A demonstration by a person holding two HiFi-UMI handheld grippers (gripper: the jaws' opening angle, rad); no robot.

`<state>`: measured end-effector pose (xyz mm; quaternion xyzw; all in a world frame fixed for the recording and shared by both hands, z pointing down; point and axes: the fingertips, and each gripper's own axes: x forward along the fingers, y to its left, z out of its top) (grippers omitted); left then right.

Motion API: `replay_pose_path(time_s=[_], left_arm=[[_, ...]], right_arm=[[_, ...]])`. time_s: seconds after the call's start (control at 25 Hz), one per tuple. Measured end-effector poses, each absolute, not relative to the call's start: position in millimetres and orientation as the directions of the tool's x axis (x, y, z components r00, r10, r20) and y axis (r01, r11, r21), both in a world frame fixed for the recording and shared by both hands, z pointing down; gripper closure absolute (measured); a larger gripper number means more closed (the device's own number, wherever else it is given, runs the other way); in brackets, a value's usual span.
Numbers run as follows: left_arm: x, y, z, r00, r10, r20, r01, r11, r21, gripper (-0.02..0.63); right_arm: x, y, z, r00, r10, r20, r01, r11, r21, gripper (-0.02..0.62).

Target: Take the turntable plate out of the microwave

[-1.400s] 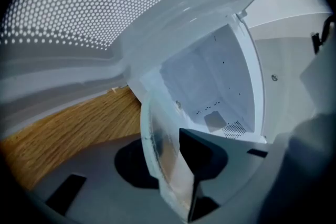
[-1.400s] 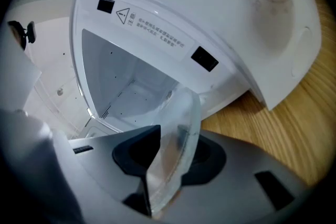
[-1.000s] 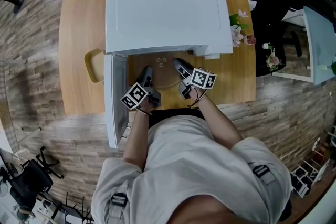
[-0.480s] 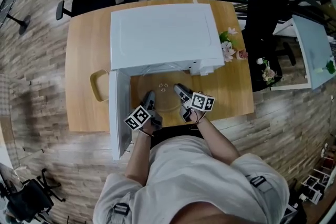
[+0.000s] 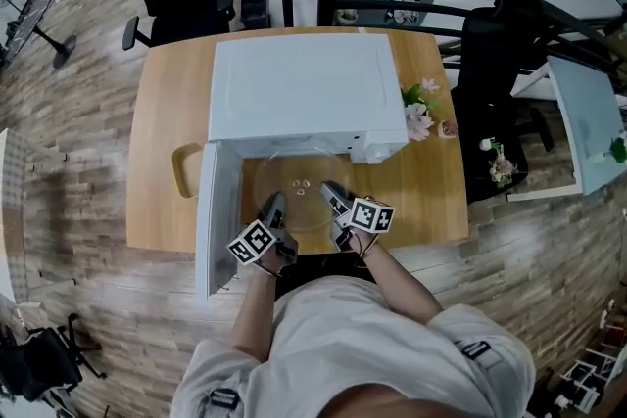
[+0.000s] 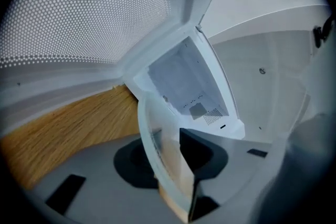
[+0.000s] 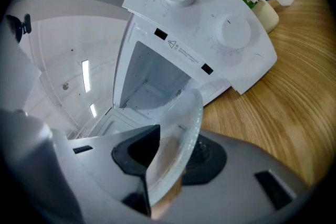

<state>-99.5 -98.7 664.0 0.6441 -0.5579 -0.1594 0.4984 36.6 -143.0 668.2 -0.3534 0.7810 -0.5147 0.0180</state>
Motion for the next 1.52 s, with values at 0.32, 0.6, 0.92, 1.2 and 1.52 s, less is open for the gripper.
replay_pose_path(time_s=[0.32,0.6,0.92,1.2,1.52], left_arm=[[-91.9,-85.5,645.5,0.195,-0.930,0.311,-0.530,0.167,0.832,0.477],[-79.7,-71.4,628.8,0.112,-0.945,0.307,-0.536,0.203,0.820,0.477],[-77.3,-54.4,612.9,0.038,-0.958,0.283,-0.526,0.222,0.821,0.477],[-83.4,-40.7,591.1,-0.029,-0.967,0.254,-0.540,0.229,0.810,0.477],[-86.7,-34.1,557.3,-0.084,-0.977,0.194,-0.566,0.207,0.798,0.477]], right_arm=[[37.9,-148.8,649.1,-0.819,-0.482,0.311,-0.498,0.330,-0.802,0.471],[43.7,-146.5,631.5,-0.869,-0.406,0.285,-0.449,0.398,-0.800,0.471],[38.2,-138.0,616.5,-0.904,-0.339,0.259,-0.398,0.449,-0.800,0.471],[29.2,-132.6,592.6,-0.930,-0.295,0.220,-0.347,0.503,-0.791,0.469],[22.7,-128.9,562.7,-0.951,-0.261,0.169,-0.291,0.561,-0.775,0.469]])
